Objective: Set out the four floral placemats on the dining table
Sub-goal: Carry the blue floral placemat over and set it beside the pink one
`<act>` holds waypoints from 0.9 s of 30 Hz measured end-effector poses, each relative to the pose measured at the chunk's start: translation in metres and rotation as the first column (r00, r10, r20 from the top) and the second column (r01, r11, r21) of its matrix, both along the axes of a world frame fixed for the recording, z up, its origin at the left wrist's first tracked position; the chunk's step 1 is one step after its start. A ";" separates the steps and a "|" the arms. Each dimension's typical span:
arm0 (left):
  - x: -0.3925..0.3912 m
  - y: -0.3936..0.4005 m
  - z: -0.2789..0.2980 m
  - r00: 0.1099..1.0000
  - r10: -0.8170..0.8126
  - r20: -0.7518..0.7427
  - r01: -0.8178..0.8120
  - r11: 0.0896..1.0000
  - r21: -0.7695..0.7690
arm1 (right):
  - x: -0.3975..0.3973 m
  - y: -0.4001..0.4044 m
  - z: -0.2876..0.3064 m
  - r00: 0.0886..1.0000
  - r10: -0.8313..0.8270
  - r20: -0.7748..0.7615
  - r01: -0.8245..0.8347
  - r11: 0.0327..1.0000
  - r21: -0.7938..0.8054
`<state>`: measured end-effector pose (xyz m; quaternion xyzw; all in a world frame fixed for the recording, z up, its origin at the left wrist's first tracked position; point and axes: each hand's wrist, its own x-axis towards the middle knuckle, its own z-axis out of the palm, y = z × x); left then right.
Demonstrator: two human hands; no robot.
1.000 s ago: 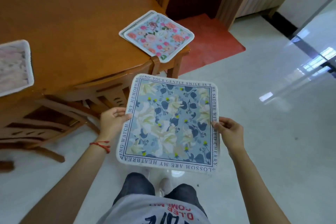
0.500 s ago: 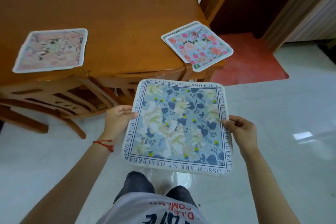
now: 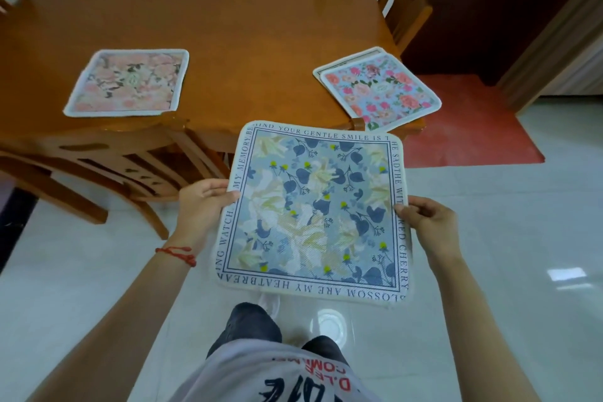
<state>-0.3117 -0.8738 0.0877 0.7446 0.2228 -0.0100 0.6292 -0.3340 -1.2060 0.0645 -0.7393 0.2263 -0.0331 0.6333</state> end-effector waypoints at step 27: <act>0.201 0.078 0.014 0.997 0.075 0.033 -0.075 0.997 0.008 | 0.223 0.079 0.018 0.998 0.056 -0.024 -0.055 0.998 0.035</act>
